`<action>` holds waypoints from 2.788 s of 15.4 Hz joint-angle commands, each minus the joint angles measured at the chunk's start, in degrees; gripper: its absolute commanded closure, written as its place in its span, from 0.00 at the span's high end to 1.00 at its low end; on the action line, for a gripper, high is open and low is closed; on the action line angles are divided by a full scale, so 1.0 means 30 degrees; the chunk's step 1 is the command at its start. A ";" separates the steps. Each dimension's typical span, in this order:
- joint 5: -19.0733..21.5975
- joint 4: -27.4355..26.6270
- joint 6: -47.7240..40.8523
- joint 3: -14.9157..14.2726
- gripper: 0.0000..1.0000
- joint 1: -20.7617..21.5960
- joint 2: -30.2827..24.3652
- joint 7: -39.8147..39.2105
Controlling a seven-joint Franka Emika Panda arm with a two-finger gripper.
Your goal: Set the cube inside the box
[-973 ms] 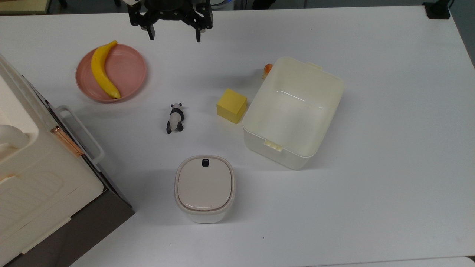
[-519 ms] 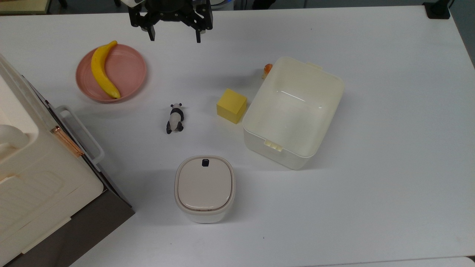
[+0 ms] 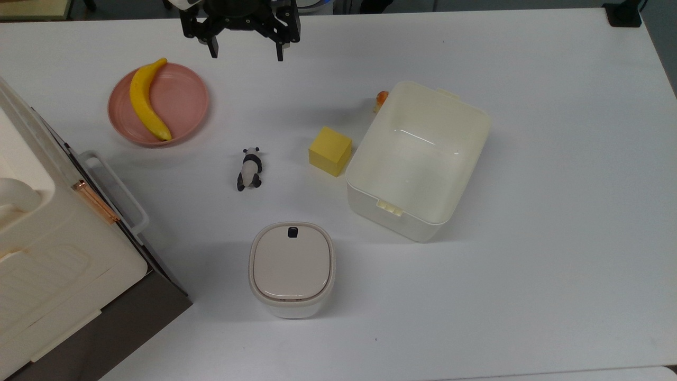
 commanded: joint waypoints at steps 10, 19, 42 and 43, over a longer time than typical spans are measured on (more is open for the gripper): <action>0.1197 -0.0693 -0.0245 0.0069 1.00 0.0344 -0.0324 0.0916; 0.1197 -0.1749 0.0019 0.0069 1.00 0.0461 -0.0441 -0.2058; -0.1670 -0.7077 0.8452 -0.0078 0.96 0.4003 0.2868 -1.6722; -0.1703 -0.7197 0.8572 -0.0078 0.96 0.4093 0.2928 -1.6721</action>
